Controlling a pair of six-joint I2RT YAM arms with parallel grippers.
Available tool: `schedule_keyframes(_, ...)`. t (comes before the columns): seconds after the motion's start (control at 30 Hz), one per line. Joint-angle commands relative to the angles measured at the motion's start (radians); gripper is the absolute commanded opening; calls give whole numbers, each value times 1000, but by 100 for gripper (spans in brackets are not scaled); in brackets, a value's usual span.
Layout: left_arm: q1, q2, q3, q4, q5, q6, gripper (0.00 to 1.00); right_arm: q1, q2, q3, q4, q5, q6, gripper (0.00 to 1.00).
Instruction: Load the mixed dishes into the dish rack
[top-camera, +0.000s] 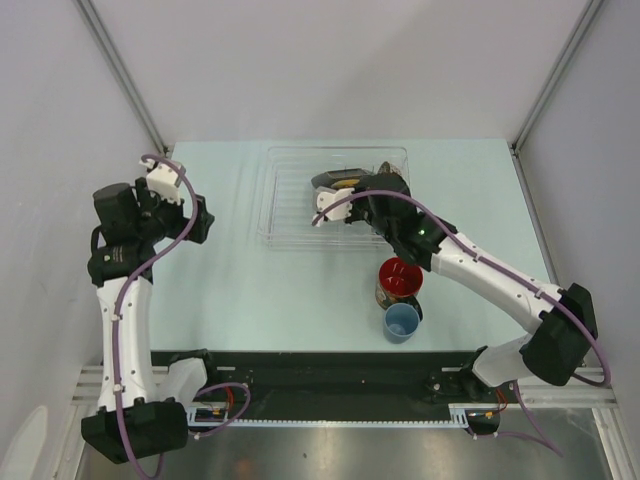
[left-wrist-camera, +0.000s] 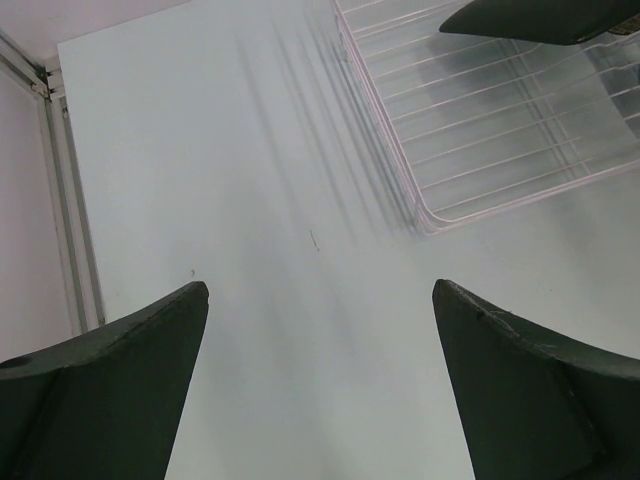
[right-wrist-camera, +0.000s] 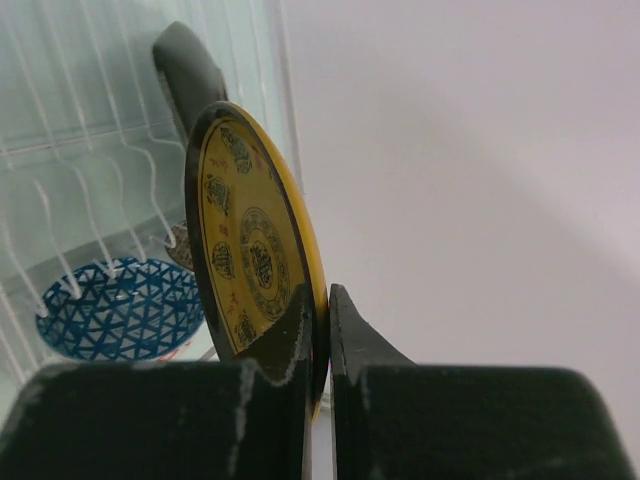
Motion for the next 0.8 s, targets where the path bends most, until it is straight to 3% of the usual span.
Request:
schedule_keyframes(0.0, 11, -2, -9, 66, 44, -45, 100, -9, -42, -42, 15, -59, -22, 0)
schedule_keyframes(0.33, 11, 5, -23, 89, 63, -58, 100, -44, -19, -151, 55, -155, -11, 0)
schedule_keyframes(0.77, 11, 11, -52, 98, 84, -50, 100, -59, 61, -169, 198, -168, -74, 0)
